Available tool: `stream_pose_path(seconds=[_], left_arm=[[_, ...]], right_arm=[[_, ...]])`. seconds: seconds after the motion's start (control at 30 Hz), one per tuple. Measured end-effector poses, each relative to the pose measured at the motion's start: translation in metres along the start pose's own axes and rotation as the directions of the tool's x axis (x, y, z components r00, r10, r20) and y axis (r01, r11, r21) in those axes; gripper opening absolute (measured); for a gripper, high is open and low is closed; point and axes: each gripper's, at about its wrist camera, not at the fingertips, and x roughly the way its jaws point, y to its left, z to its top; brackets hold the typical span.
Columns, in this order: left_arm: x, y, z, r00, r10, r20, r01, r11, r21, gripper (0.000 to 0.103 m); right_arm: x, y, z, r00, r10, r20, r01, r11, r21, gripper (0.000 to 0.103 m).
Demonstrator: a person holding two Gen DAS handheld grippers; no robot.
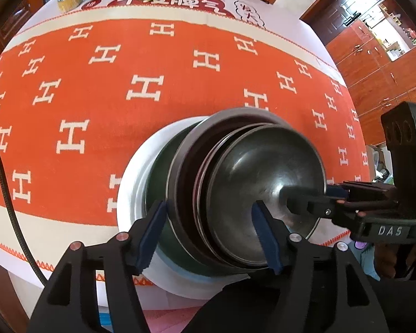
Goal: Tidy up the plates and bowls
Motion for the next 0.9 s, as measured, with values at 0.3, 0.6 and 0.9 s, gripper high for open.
stream_pose_path(seconds=[0.3,0.6,0.9], left_arm=[[-0.023,-0.01,0.001,0.996,0.011,0.092,-0.015,0.999,0.046,0.064],[-0.082,-0.017,-0.006,0.971,0.062,0.231,-0.074,0.996,0.043,0.067],[-0.155,-0.027,-0.021,0.922,0.131,0.364,-0.158,0.986,0.046,0.074]], right_arm=[[-0.029,0.014,-0.015,0.977,-0.116,0.178,0.131,0.988,-0.075,0.049],[-0.079,0.043,-0.037,0.918,-0.135,0.372,0.177,0.981,-0.083,0.069],[-0.117,0.078,-0.071,0.873,-0.142,0.467,0.191,0.98,-0.06,0.088]])
